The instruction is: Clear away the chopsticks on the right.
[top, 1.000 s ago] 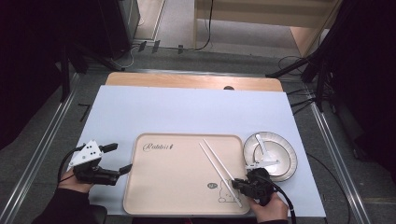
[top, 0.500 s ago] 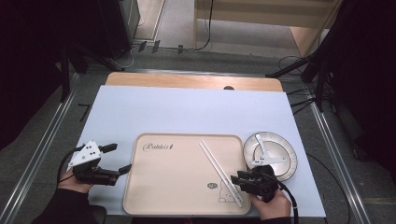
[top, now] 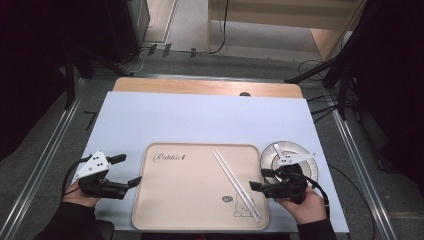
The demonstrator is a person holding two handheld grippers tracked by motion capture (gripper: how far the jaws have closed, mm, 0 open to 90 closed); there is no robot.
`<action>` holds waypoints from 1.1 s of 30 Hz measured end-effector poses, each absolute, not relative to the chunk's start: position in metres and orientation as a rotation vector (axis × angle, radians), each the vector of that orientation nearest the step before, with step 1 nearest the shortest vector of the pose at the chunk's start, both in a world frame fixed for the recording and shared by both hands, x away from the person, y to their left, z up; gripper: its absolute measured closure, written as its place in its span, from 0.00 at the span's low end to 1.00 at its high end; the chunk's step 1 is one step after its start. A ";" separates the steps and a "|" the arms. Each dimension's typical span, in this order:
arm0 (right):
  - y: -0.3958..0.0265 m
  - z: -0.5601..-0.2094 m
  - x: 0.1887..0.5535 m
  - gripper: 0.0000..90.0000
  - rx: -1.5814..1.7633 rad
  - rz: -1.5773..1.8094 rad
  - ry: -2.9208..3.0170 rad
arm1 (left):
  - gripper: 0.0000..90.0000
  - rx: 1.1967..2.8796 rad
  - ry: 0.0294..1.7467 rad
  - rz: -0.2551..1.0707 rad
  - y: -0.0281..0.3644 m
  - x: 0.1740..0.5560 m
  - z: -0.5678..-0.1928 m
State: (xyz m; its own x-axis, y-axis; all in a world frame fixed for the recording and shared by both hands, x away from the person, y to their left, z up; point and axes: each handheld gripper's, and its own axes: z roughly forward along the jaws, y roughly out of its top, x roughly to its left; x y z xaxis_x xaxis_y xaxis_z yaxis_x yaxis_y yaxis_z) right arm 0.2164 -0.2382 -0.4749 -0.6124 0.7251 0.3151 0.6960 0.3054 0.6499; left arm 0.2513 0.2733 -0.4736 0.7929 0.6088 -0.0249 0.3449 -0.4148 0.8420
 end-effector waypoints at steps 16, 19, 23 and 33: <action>-0.290 -0.465 0.221 0.30 1.190 1.252 2.493 | 0.10 2.050 0.713 0.334 0.275 0.252 -0.475; -0.294 -0.466 0.220 0.30 1.205 1.239 2.492 | 0.10 2.047 0.713 0.335 0.274 0.252 -0.475; -0.293 -0.468 0.220 0.30 1.218 1.250 2.489 | 0.10 2.052 0.711 0.334 0.275 0.252 -0.475; -0.295 -0.468 0.220 0.30 1.224 1.245 2.478 | 0.10 2.049 0.710 0.333 0.275 0.251 -0.475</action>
